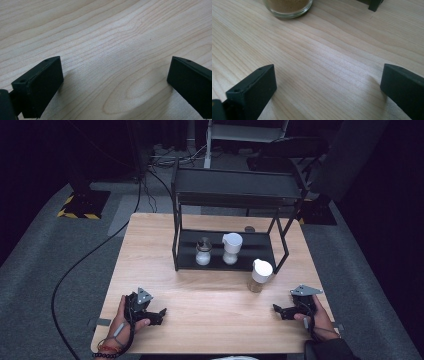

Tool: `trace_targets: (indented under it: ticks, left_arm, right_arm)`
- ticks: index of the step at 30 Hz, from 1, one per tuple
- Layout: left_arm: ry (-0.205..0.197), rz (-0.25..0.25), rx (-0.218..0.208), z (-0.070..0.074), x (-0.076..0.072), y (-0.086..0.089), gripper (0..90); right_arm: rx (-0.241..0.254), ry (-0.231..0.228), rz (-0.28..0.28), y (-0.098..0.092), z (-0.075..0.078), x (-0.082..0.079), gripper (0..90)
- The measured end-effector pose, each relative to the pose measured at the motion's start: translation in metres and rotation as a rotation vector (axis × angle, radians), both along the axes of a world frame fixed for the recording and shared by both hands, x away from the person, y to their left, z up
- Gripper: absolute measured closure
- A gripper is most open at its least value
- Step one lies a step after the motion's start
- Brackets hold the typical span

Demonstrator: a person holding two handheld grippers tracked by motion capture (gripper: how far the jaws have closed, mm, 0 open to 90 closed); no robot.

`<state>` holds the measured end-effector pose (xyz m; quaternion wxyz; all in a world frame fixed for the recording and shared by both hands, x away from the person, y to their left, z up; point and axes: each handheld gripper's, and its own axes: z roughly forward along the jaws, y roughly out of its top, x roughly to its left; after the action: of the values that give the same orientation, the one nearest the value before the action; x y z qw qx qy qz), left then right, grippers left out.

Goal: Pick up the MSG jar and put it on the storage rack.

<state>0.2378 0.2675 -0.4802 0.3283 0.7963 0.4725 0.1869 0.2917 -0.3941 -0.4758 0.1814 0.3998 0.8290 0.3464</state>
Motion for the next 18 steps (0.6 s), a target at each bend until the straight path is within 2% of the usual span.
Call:
trace_targets:
  ticks: [18]
  left_arm:
    - [0.001, -0.006, -0.001, 0.0, 0.0008, 0.0008, 0.4]
  right_arm:
    - [0.001, 0.0, -0.005, 0.0003, -0.0001, -0.0008, 0.3]
